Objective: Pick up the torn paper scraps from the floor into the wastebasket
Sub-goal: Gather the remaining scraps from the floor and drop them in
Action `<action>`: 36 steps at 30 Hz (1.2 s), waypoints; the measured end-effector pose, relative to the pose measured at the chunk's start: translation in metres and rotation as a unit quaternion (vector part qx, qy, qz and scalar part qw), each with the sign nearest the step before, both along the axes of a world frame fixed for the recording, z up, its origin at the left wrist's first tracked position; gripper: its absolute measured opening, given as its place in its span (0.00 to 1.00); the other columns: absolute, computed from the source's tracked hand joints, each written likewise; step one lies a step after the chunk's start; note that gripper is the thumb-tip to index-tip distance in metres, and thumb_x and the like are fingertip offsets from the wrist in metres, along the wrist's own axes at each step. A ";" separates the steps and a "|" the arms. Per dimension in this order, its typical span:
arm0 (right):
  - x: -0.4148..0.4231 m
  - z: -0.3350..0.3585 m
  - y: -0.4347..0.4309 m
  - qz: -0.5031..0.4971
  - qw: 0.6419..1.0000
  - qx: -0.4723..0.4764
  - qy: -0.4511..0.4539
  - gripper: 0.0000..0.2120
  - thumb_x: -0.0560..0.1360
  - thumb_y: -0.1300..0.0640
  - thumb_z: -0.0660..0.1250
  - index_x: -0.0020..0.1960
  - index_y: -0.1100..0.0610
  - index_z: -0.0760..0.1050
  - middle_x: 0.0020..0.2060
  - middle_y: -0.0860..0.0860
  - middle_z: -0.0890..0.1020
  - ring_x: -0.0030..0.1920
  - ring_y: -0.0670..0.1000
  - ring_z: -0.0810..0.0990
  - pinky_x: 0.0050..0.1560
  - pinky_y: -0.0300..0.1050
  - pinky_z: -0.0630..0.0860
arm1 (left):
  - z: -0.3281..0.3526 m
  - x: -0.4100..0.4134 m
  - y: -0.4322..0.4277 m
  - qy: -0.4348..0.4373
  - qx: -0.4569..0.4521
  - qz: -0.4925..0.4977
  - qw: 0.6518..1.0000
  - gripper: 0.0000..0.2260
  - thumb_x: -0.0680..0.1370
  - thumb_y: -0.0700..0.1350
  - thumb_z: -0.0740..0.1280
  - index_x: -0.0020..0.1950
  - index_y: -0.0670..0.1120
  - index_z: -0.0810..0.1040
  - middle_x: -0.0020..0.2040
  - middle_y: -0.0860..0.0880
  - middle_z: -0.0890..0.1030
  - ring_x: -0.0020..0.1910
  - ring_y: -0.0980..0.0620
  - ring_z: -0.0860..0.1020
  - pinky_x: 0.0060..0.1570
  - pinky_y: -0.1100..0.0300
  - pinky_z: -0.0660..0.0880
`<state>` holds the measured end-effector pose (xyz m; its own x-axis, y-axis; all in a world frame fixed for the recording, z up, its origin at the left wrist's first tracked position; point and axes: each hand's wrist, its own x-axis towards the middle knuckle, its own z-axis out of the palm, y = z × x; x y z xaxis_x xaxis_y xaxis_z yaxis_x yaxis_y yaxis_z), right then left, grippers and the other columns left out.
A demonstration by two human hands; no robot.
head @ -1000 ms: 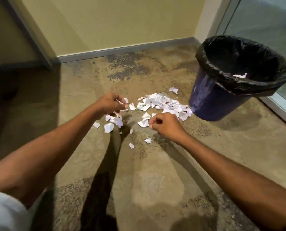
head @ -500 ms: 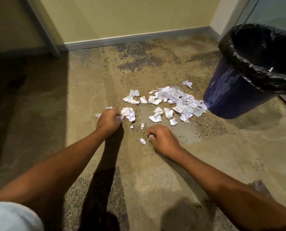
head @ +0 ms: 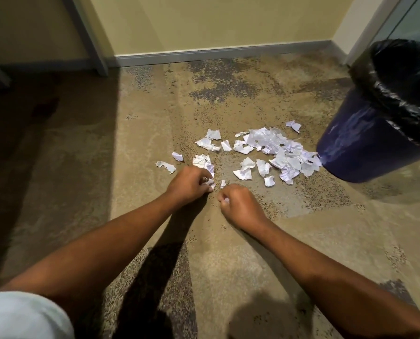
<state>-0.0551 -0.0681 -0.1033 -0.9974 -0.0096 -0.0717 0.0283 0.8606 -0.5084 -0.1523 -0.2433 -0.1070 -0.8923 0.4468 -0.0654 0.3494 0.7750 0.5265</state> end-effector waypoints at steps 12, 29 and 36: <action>-0.053 -0.005 0.014 0.007 0.999 -0.027 -0.046 0.19 0.71 0.51 0.82 0.60 0.53 0.83 0.52 0.52 0.79 0.50 0.53 0.79 0.51 0.51 0.78 | -0.010 -0.002 0.000 0.043 -0.001 -0.018 0.999 0.05 0.77 0.45 0.77 0.43 0.46 0.83 0.38 0.49 0.81 0.38 0.49 0.78 0.36 0.56 0.68; -0.067 -0.017 -0.022 -0.015 0.997 -0.044 0.055 0.03 0.80 0.62 0.72 0.52 0.56 0.83 0.50 0.51 0.80 0.46 0.49 0.78 0.39 0.30 0.66 | -0.005 -0.046 -0.076 0.009 0.004 0.143 0.990 0.26 0.80 0.39 0.71 0.76 0.51 0.70 0.55 0.40 0.83 0.54 0.40 0.81 0.52 0.46 0.80; -0.100 -0.012 -0.024 -0.047 0.994 -0.097 0.028 0.05 0.82 0.60 0.66 0.57 0.57 0.73 0.55 0.53 0.76 0.54 0.53 0.76 0.42 0.38 0.67 | -0.014 -0.057 -0.079 -0.004 -0.050 0.111 0.993 0.20 0.79 0.38 0.68 0.71 0.49 0.75 0.60 0.38 0.80 0.57 0.38 0.78 0.50 0.48 0.76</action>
